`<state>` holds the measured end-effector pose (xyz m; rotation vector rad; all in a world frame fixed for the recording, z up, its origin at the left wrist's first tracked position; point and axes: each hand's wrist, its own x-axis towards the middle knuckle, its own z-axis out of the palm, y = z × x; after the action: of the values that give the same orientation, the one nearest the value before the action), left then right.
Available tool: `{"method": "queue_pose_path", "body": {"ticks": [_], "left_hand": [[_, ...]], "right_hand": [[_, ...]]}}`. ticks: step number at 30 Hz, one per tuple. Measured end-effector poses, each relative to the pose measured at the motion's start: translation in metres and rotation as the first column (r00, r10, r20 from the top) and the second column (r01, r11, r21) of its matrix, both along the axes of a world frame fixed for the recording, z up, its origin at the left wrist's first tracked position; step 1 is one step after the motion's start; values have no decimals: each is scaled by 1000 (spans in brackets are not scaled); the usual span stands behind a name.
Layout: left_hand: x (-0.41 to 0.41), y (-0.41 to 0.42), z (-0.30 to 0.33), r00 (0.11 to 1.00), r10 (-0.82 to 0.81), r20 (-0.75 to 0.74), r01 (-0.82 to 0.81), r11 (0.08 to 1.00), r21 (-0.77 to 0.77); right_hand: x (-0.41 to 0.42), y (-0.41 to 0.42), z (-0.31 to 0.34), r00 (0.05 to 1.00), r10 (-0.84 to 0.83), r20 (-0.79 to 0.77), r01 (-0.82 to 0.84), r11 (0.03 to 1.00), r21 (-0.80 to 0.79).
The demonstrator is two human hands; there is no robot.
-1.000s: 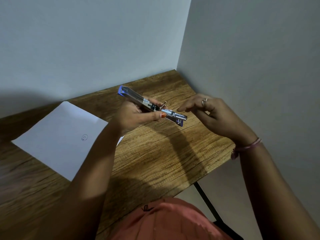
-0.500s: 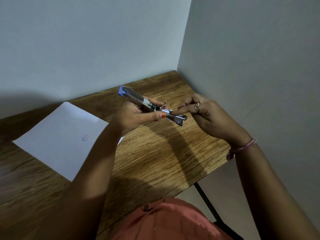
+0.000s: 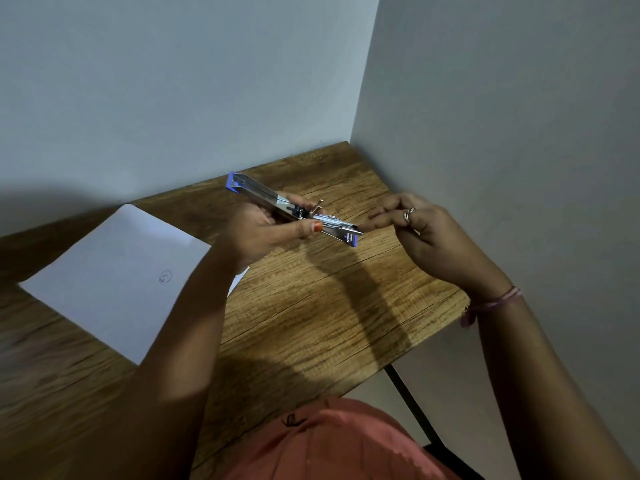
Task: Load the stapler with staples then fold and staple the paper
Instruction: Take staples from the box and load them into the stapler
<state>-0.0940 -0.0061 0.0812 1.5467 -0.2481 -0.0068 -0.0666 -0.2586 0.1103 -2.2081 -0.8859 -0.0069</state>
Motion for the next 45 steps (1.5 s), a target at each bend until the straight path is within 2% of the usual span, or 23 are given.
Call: {"method": "queue_pose_path", "body": {"ticks": [2, 7, 12, 16, 21, 24, 28, 31, 37, 39, 42, 45], "left_hand": [[1, 0, -2, 1000, 11, 3, -11, 1000, 23], [1, -3, -2, 1000, 14, -14, -14, 1000, -1], [0, -9, -1, 1000, 22, -14, -22, 1000, 1], [-4, -10, 1, 999, 13, 42, -15, 999, 45], [-3, -7, 1, 1000, -1, 26, 1, 1000, -16], [-2, -5, -1, 1000, -18, 17, 18, 1000, -20], [-1, -8, -2, 1000, -15, 15, 15, 999, -35], [1, -10, -2, 999, -29, 21, 30, 998, -52], [1, -15, -3, 1000, -28, 3, 28, 985, -169], [1, -18, -5, 999, -26, -43, 16, 973, -229], [-1, -24, -7, 995, -32, -94, 9, 973, -231], [-2, -29, -11, 989, 7, -147, -48, 959, -278]], "right_hand": [[1, -1, -1, 1000, 1, -27, 0, 1000, 16], [4, 6, 5, 995, -39, -95, 58, 977, 203], [8, 25, 17, 992, 67, 105, -77, 993, 94], [9, 34, 15, 980, 135, 149, -134, 991, -16], [11, 17, 6, 981, 67, 182, -54, 996, -72], [9, 7, 1, 988, 1, 153, -4, 1000, 18], [5, -1, -4, 998, -51, 35, 45, 989, 138], [1, -6, -9, 989, -46, -140, 78, 971, 226], [-2, -12, -28, 860, 125, -495, 84, 921, 379], [-7, -9, -35, 834, 151, -532, 90, 912, 399], [-13, -2, -37, 820, 178, -543, 123, 873, 472], [-15, -3, -38, 785, 273, -556, 100, 830, 549]]}}
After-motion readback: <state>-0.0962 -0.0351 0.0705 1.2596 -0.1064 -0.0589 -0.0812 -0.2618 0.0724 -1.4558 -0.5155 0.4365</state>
